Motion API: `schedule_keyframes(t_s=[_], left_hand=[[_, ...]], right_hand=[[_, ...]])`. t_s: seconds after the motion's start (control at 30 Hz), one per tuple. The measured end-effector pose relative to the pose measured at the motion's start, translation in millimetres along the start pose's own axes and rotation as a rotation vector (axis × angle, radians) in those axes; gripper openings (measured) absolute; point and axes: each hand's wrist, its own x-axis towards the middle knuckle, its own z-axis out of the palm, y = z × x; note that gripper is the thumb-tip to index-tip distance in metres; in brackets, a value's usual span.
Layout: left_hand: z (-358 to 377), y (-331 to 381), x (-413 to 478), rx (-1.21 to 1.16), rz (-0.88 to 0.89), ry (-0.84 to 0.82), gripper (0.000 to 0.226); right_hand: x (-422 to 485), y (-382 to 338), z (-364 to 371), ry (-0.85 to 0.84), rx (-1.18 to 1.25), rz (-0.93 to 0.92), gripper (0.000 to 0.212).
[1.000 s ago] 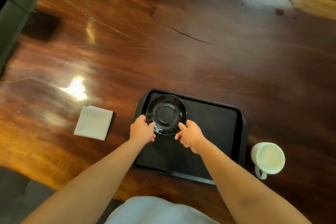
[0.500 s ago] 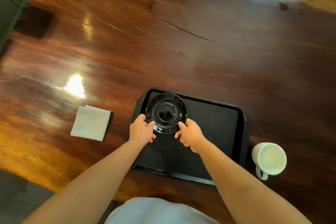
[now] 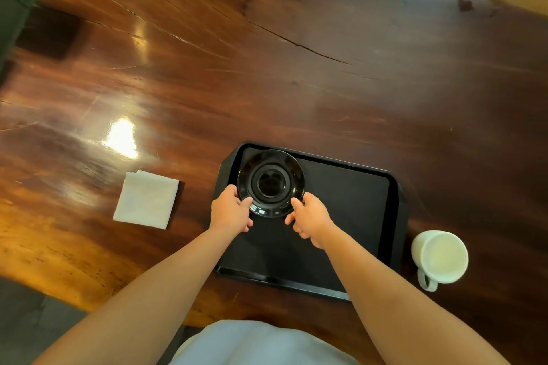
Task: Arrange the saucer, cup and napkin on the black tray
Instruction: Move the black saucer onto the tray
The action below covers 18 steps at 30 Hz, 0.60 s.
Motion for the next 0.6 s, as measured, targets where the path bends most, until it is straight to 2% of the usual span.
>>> schedule_keyframes(t_s=[0.43, 0.6], left_hand=[[-0.8, -1.5, 2.8, -0.002, -0.015, -0.016, 0.04], [-7.2, -2.8, 0.0, 0.012, -0.043, -0.016, 0.018]], right_hand=[[-2.8, -0.2, 0.6, 0.009, -0.051, -0.033, 0.015], [-7.3, 2.6, -2.4, 0.051, -0.011, -0.046, 0.016]])
